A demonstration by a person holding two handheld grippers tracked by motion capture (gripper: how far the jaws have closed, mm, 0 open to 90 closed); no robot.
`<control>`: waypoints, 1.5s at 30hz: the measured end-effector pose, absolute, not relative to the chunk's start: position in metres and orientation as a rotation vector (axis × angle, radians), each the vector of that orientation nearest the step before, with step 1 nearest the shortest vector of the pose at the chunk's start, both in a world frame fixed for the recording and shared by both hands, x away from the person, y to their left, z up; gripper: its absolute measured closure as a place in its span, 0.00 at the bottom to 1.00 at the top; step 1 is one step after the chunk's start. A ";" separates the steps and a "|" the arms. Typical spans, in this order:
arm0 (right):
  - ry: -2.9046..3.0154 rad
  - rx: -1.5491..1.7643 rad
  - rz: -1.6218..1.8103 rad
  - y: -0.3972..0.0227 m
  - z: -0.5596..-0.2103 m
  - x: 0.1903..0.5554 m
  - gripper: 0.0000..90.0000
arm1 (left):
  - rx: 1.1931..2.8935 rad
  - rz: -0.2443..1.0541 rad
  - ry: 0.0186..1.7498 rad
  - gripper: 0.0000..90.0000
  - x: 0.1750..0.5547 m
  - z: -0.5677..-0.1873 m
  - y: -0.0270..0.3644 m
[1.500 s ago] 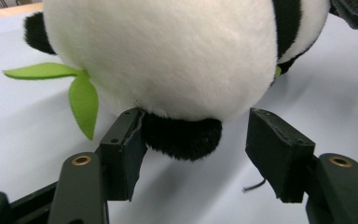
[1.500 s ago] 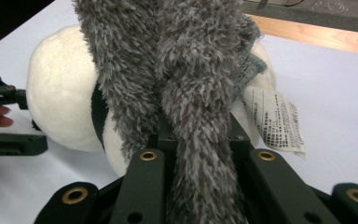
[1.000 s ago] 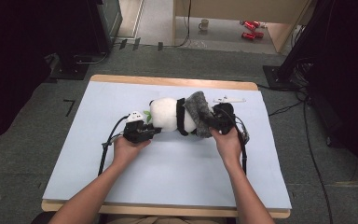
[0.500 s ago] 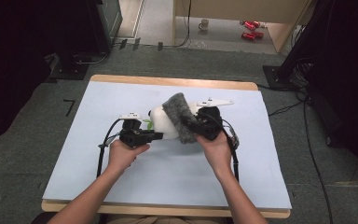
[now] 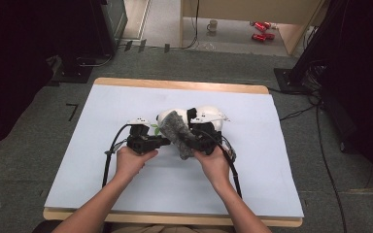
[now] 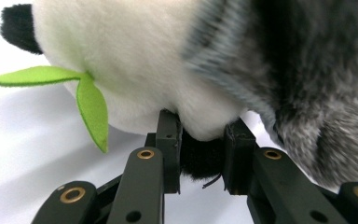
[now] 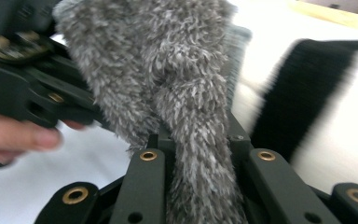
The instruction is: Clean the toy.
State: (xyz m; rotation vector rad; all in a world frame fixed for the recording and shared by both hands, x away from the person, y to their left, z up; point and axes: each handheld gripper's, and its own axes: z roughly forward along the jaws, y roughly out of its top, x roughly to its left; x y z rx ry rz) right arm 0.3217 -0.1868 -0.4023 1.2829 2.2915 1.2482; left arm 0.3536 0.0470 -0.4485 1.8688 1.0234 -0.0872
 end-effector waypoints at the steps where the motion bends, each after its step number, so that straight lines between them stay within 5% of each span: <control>1: 2.283 1.287 1.222 -0.189 -0.404 0.322 0.84 | 1.862 -0.085 1.031 0.81 0.355 -0.449 0.049; 32: 2.037 1.513 1.143 -0.286 -0.401 0.325 0.85 | 1.857 -0.086 1.034 0.81 0.363 -0.456 0.054; 45: 2.141 1.401 1.286 -0.233 -0.381 0.313 0.85 | 1.844 -0.043 1.009 0.81 0.349 -0.450 0.042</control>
